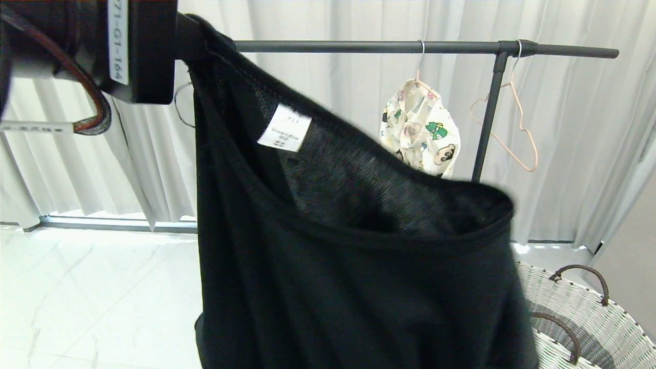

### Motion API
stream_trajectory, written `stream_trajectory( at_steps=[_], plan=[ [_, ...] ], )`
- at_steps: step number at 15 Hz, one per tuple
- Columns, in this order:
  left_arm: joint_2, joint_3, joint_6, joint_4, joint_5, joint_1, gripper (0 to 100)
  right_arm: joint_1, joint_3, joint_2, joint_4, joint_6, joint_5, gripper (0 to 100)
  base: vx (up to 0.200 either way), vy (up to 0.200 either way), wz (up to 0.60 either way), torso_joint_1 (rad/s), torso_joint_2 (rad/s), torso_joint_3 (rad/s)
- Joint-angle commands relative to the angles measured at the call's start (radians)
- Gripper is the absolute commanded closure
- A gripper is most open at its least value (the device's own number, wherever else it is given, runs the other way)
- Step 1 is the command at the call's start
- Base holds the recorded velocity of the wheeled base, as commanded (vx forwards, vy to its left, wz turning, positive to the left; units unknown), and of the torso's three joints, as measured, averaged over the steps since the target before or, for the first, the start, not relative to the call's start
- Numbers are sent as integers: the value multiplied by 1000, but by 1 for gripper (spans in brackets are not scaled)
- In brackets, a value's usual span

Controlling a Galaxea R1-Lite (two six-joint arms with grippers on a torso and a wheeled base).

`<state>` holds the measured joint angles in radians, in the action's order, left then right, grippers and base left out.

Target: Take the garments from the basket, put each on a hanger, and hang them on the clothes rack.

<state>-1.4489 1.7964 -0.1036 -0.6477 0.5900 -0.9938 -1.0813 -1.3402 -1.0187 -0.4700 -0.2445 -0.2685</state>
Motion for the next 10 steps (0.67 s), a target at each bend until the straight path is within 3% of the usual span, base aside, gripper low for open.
stream_trajectory(
  at_steps=[1, 4, 6, 7, 9, 10],
  plan=[
    [-13, -12, 4, 2, 39, 41, 100, 0, 27, 49, -1, -1, 2, 0, 0, 0, 0, 0, 0, 0],
    [-11, -18, 2, 5, 53, 46, 100, 35, 62, 78, -1, 1, -24, 0, 0, 0, 0, 0, 0, 0],
    [12, -69, 2, 5, 96, 55, 100, 238, 90, 71, -2, -3, -115, 0, 0, 0, 0, 0, 0, 0],
    [58, -146, 4, 5, 133, 84, 100, 439, 125, 63, -2, -29, -166, 0, 0, 0, 0, 0, 0, 0],
    [134, -261, 1, 5, 139, 112, 100, 756, 199, 62, 5, -104, -164, 0, 0, 0, 0, 0, 0, 0],
    [162, -295, -1, 5, 140, 121, 100, 856, 246, 57, 44, -141, -164, 0, 0, 0, 0, 0, 0, 0]
  ],
)
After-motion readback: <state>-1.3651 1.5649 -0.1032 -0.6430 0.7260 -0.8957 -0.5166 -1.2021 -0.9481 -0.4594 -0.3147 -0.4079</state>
